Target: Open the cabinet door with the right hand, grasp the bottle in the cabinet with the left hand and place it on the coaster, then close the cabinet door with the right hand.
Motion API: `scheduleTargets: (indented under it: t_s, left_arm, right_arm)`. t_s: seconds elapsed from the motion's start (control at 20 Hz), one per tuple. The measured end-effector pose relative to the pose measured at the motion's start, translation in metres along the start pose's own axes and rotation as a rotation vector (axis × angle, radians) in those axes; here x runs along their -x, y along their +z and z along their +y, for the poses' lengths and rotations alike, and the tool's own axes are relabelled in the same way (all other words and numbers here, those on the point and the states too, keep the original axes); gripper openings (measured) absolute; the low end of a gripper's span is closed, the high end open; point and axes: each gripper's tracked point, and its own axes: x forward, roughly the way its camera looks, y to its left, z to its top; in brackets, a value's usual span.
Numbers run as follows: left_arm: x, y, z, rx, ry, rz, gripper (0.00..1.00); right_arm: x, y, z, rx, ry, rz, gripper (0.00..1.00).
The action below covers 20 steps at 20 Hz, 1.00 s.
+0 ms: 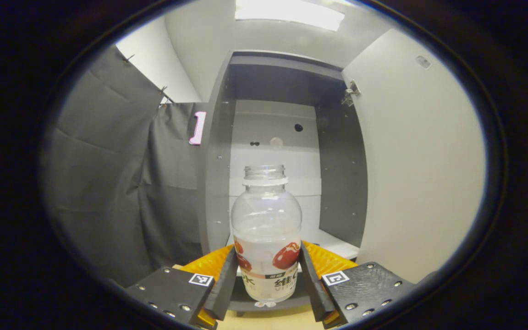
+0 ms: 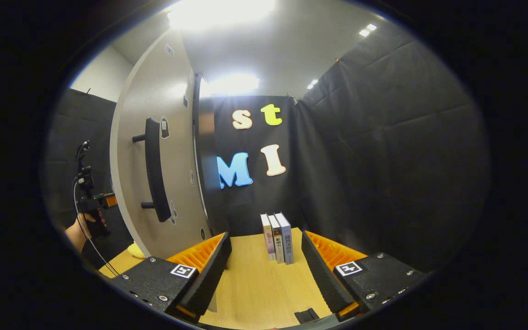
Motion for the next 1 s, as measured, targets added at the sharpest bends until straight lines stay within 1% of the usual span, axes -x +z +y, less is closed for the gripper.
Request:
scheduleTargets:
  t_s: [0.05, 0.25, 0.45, 0.65, 0.85, 0.95, 1.0]
  left_arm:
    - [0.014, -0.002, 0.001, -0.014, 0.006, -0.008, 0.71]
    - [0.065, -0.026, 0.002, -0.058, 0.034, 0.004, 0.71]
    - [0.113, -0.06, -0.009, -0.073, 0.033, 0.038, 0.71]
    - [0.145, -0.097, -0.019, -0.043, 0.019, 0.076, 0.71]
    - [0.181, -0.136, -0.024, 0.024, 0.025, 0.118, 0.71]
    - [0.195, -0.159, -0.022, 0.034, 0.042, 0.136, 0.75]
    - [0.202, -0.171, -0.02, 0.034, 0.057, 0.147, 0.71]
  right_arm:
    - [-0.001, -0.001, -0.001, -0.007, 0.006, 0.0, 0.95]
    - [-0.008, -0.005, -0.002, -0.028, 0.038, 0.003, 0.95]
    - [-0.015, -0.01, -0.008, -0.036, 0.03, -0.002, 0.95]
    - [-0.022, -0.017, -0.011, -0.045, 0.017, -0.004, 0.95]
    - [-0.025, -0.022, -0.013, -0.037, 0.004, -0.001, 0.95]
    - [-0.026, -0.023, -0.015, -0.032, -0.008, -0.005, 0.95]
    - [-0.026, -0.024, -0.016, -0.031, -0.009, -0.003, 0.95]
